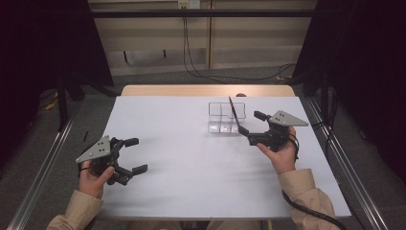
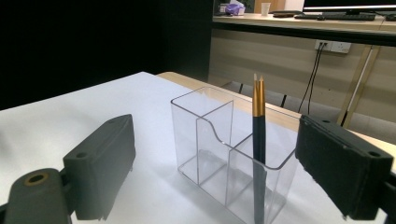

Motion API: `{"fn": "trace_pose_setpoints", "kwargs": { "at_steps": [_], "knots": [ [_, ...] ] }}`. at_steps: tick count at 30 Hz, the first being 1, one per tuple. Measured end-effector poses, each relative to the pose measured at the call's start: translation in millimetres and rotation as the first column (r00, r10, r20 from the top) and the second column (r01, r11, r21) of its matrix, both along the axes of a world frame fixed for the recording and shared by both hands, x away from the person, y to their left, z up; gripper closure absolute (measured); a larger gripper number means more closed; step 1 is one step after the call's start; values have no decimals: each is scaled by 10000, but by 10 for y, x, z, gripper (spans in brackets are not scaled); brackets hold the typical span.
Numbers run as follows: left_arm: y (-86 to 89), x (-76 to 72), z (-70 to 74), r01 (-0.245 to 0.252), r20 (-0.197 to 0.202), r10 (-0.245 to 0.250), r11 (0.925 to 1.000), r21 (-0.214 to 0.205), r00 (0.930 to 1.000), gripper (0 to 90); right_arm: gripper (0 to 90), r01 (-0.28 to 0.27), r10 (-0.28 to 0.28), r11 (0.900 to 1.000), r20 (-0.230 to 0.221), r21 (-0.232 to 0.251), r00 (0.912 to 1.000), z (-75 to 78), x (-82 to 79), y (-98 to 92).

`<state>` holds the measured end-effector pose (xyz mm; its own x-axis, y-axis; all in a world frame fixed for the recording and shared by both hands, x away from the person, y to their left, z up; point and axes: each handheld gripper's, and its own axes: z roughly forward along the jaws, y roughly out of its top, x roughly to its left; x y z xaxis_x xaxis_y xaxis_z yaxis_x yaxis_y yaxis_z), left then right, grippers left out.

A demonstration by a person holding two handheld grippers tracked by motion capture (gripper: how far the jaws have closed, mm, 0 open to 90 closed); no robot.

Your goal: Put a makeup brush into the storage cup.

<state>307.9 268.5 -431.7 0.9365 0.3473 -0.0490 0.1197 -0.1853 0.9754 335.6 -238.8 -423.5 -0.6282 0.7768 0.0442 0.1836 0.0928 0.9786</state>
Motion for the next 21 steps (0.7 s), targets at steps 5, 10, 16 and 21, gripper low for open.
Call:
{"fn": "trace_pose_setpoints", "kwargs": {
  "at_steps": [5, 10, 16, 21],
  "knots": [
    [12, -9, 1, -25, 22, 25, 10000, 27, 10000, 1, 113, -68, 68, 10000, -31, -8, 10000, -14, -31, -7],
    [25, -15, 8, -46, 24, 46, 10000, -4, 10000, 0, 111, -103, 102, 9999, -99, -89, 9999, -31, -65, -18],
    [25, -11, 10, -37, 47, 37, 10000, 12, 10000, 0, 108, -211, 210, 9997, -110, -92, 9997, -33, -117, -15],
    [27, -8, 11, -36, 38, 36, 10000, -33, 10000, 1, 106, -241, 238, 9996, -191, -150, 9995, -52, -163, -36]
  ]
}}
